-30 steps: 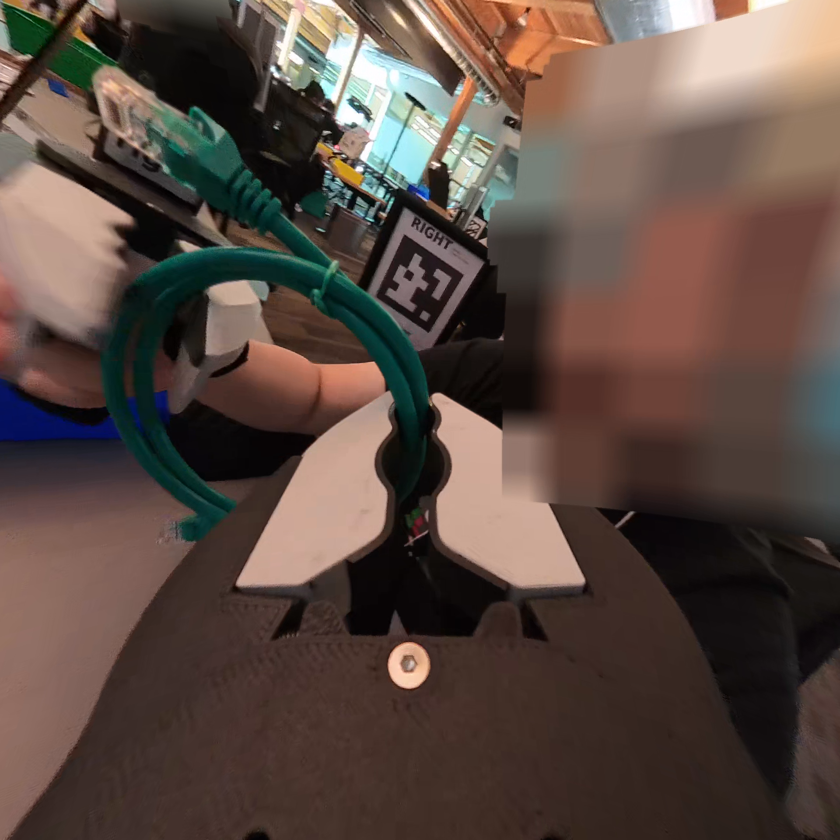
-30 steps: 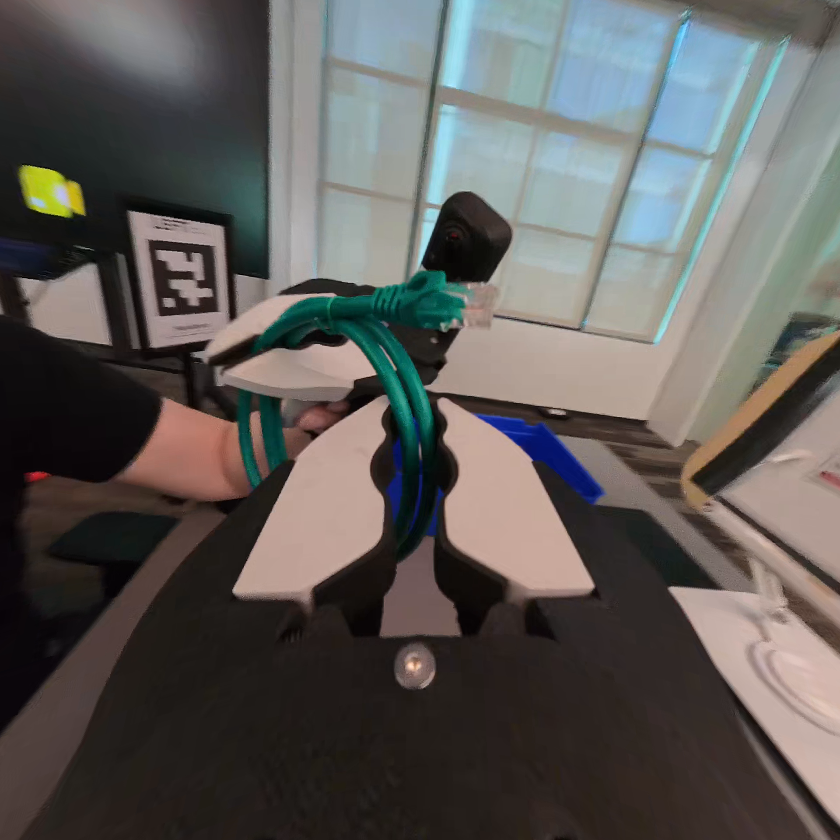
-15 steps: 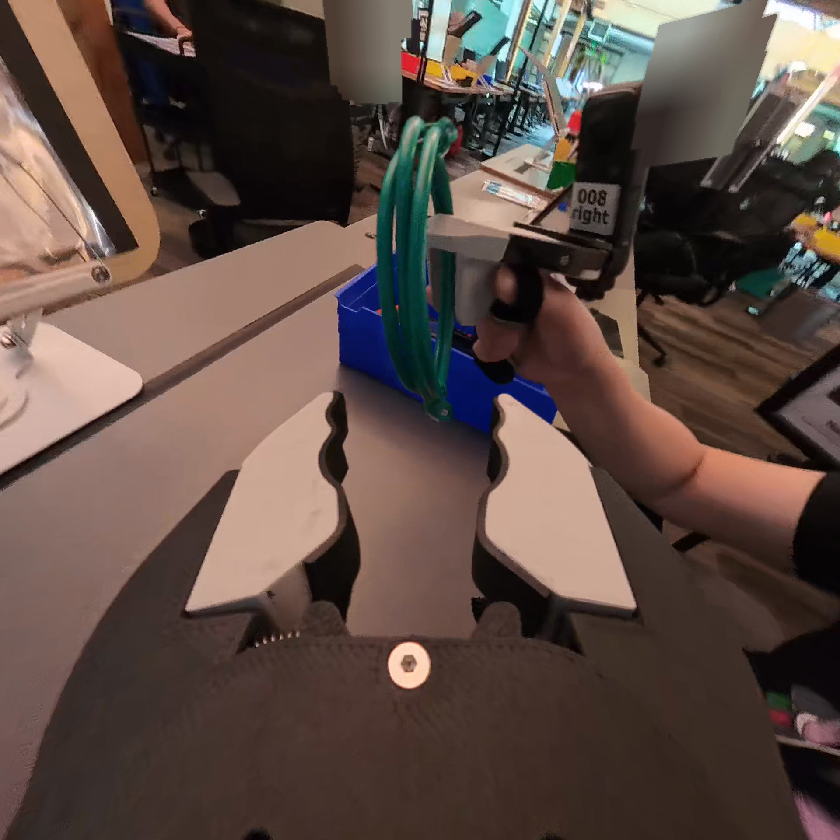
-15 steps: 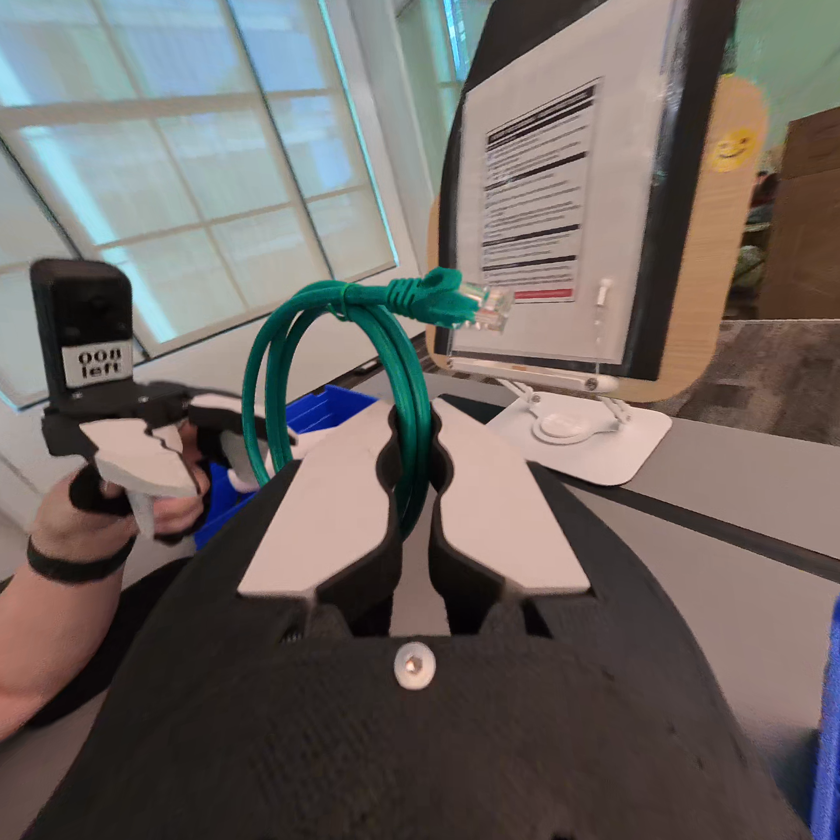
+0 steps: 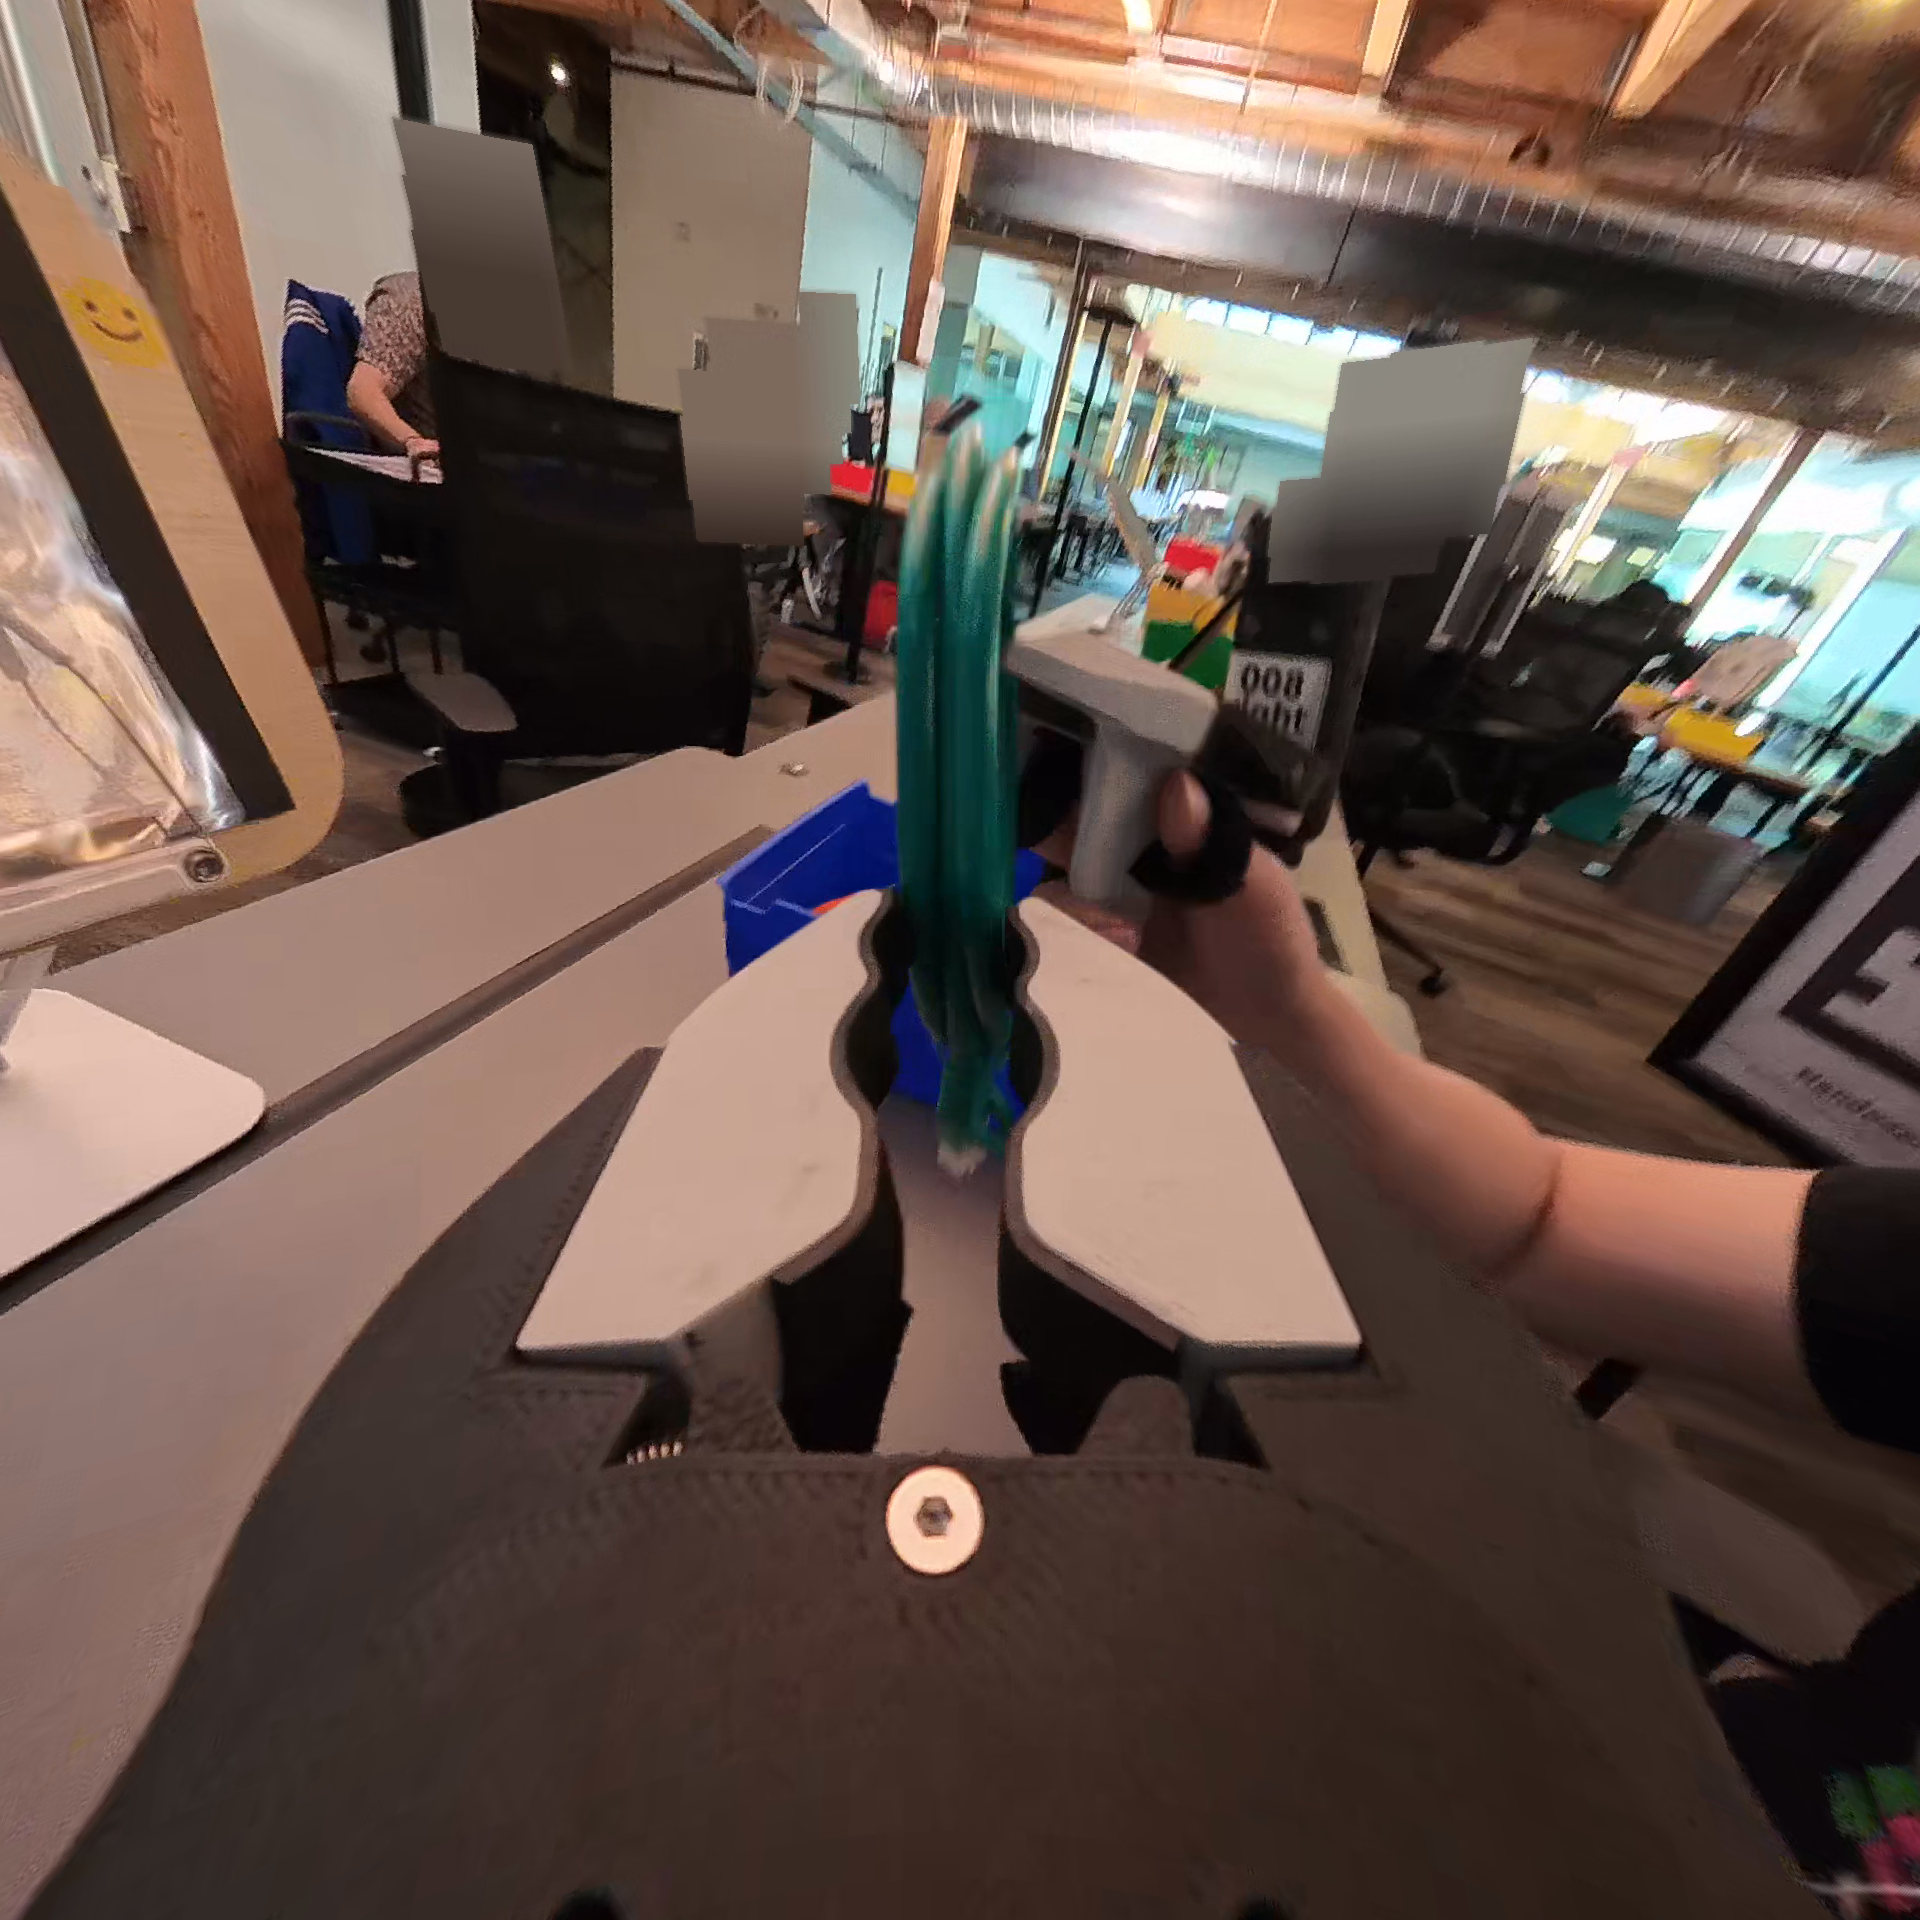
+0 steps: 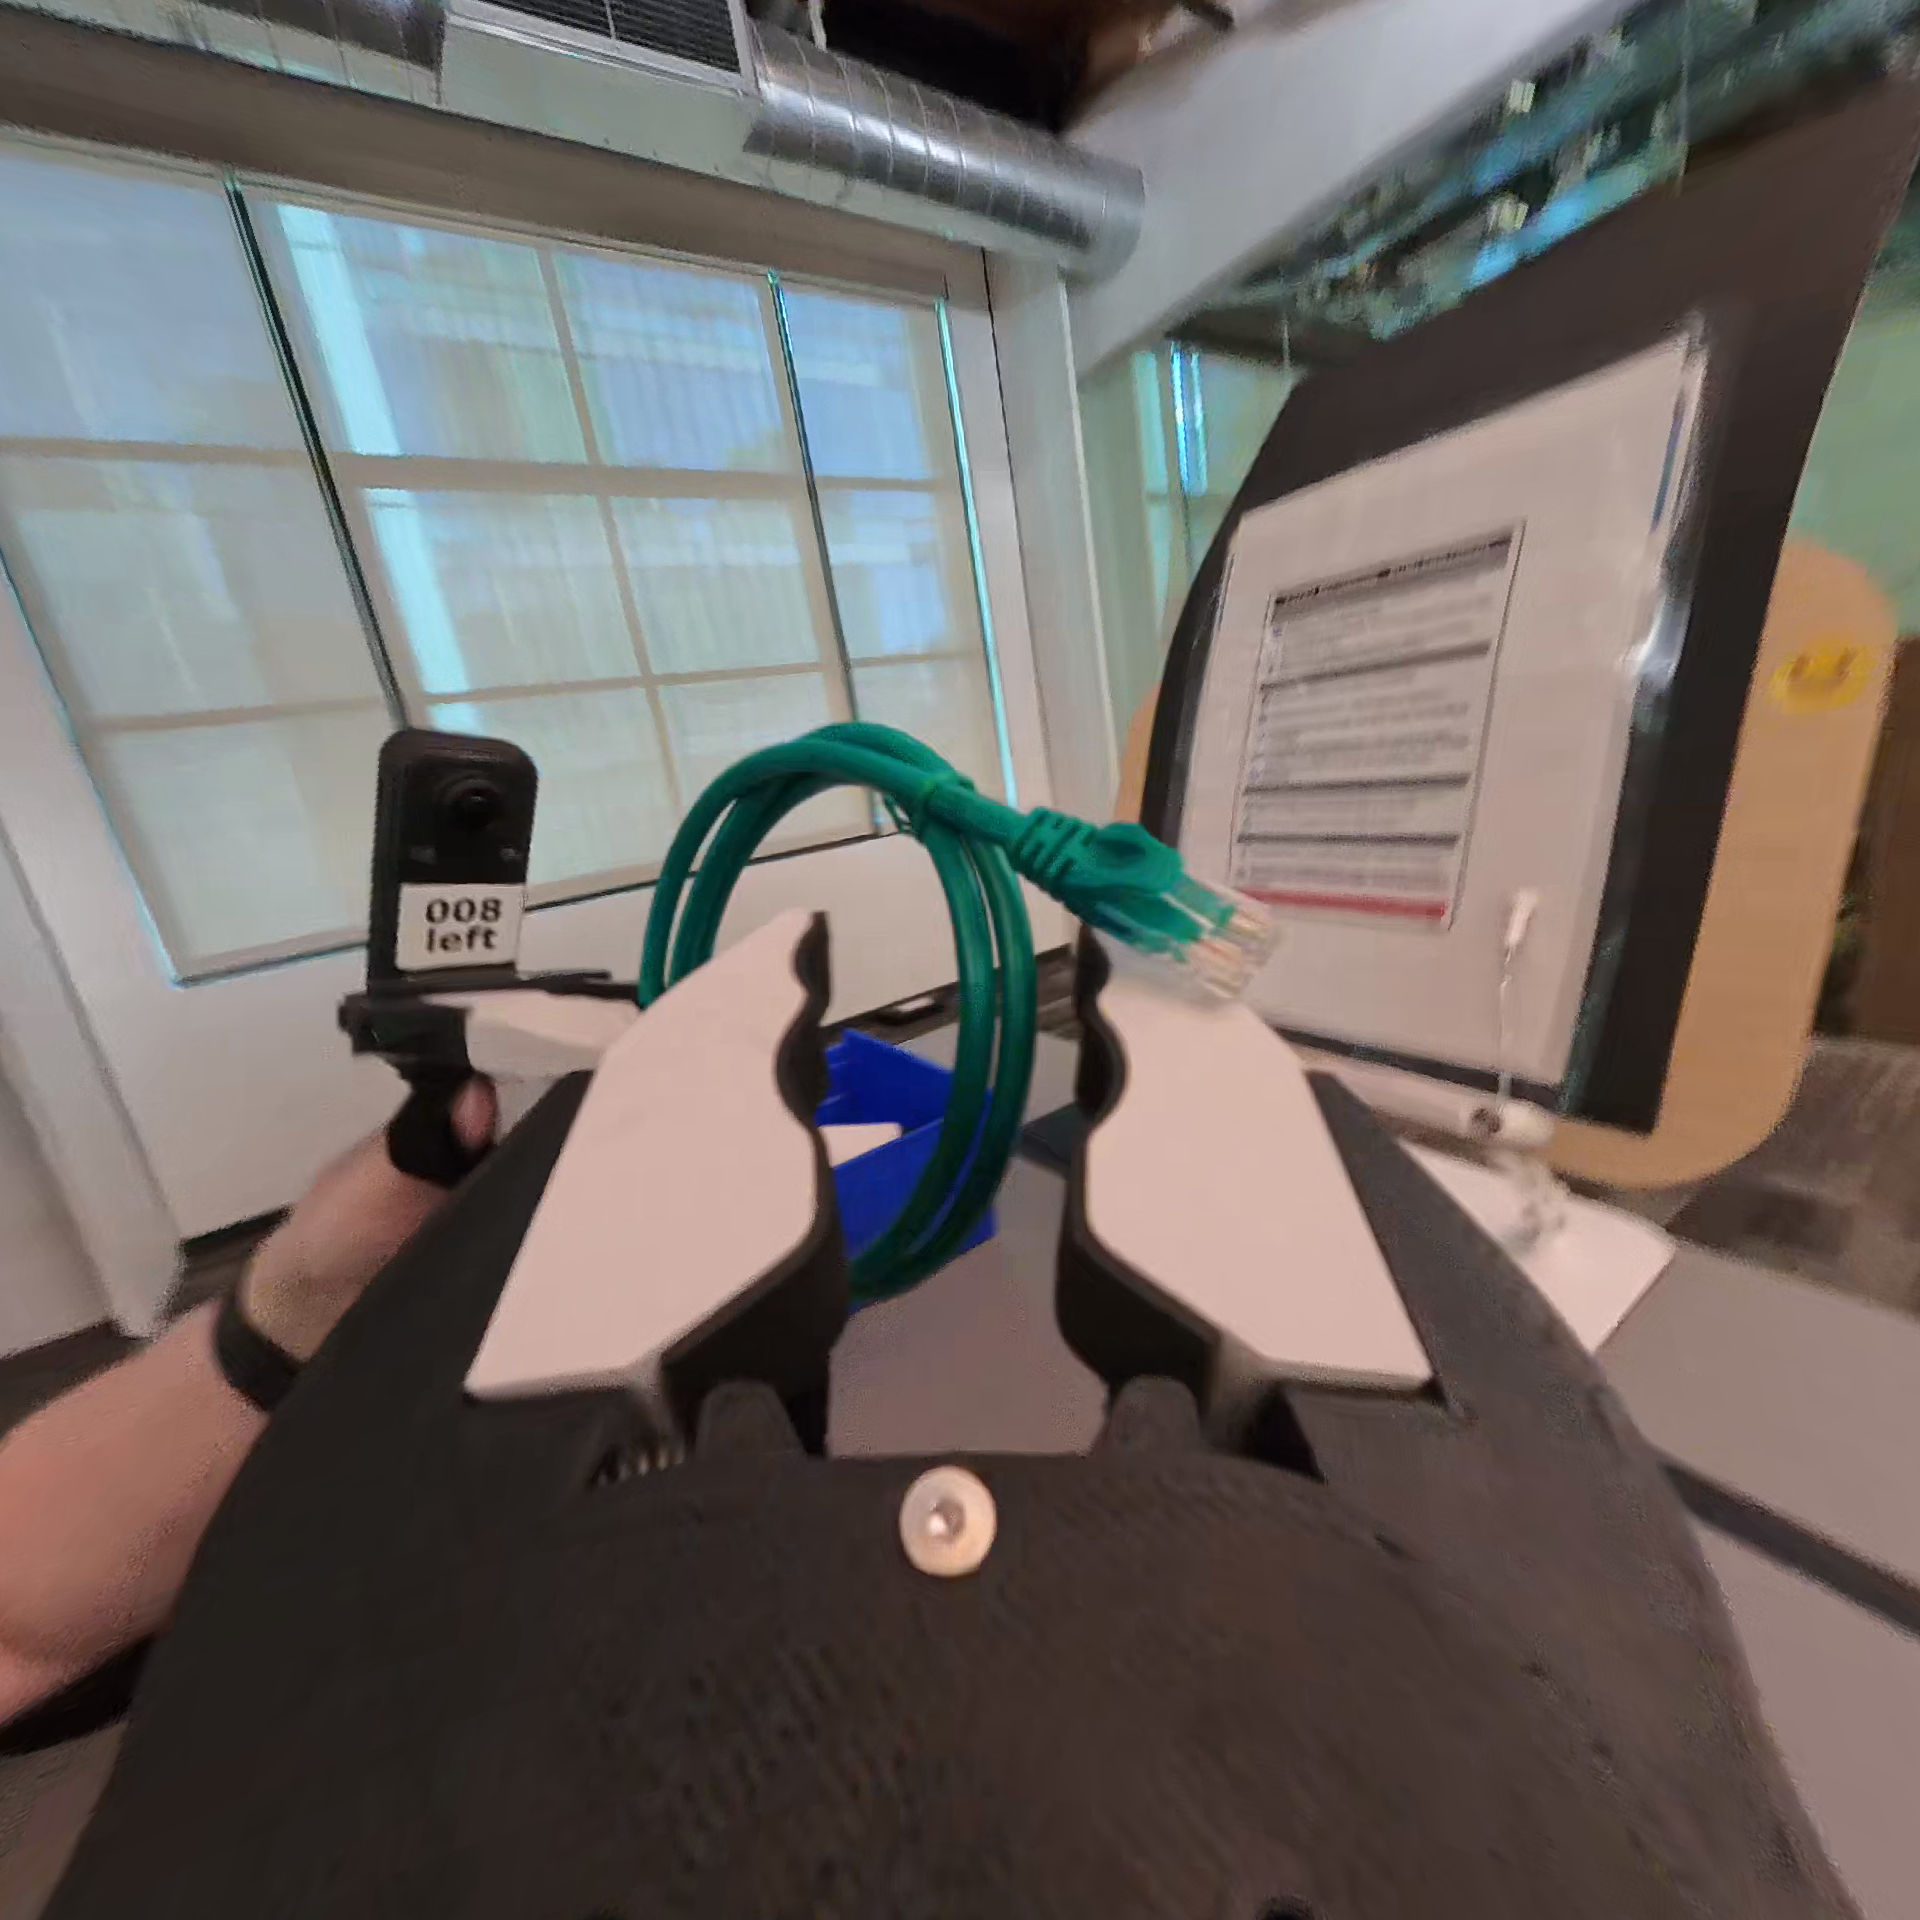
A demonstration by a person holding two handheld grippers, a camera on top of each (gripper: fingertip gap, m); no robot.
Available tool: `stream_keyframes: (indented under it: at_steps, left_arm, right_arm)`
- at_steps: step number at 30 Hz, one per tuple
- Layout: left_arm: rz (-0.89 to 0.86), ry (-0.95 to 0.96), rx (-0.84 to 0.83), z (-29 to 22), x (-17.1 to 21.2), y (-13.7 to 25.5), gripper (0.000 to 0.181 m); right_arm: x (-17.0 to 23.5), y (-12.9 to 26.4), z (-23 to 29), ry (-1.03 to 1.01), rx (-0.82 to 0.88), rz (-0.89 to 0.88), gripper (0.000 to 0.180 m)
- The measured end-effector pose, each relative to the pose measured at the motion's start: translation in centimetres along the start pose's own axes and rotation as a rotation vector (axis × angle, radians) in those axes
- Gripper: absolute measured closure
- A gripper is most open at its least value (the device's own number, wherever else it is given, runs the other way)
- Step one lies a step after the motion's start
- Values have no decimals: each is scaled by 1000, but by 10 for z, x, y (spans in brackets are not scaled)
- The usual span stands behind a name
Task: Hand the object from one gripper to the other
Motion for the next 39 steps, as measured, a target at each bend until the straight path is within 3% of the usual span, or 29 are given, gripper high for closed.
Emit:
stream_keyframes:
  at_steps: [2, 6, 13, 20, 23, 30, 34, 39]
  left_arm:
    - [-62, 91, 75, 4, -9, 11, 165]
    - [-184, 316, 226, 18, -22, 33, 165]
    - [-341, 479, 275, 40, -33, 61, 166]
    - [-351, 630, 306, 36, -24, 50, 166]
    - [-344, 683, 319, 29, -17, 38, 166]
    - [-320, 781, 392, 14, -7, 21, 166]
    - [-339, 823, 420, 11, -6, 20, 166]
    - [-326, 832, 442, 11, -6, 18, 165]
  right_arm:
    - [-4, 3, 6, 158, 27, -40, 125]
    - [-8, 11, 24, 410, 61, -187, 128]
    - [-6, 15, 55, 659, 157, -282, 132]
    - [52, -14, 113, 1340, 151, -94, 134]
    - [71, -21, 128, 1529, 185, -60, 136]
    - [69, -28, 119, 1512, 372, 18, 147]
    - [65, -21, 125, 1555, 361, -49, 164]
    - [57, -19, 126, 1474, 314, -21, 166]
Point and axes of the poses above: each gripper's, where its closed fingertips meet, y back along the fingers, x out of its underside, z = x × y across the jaws, the point moved 6 cm from there along y, back along the fingers, and after that the axes turned 7 degrees about z, right-handed, at the moved point
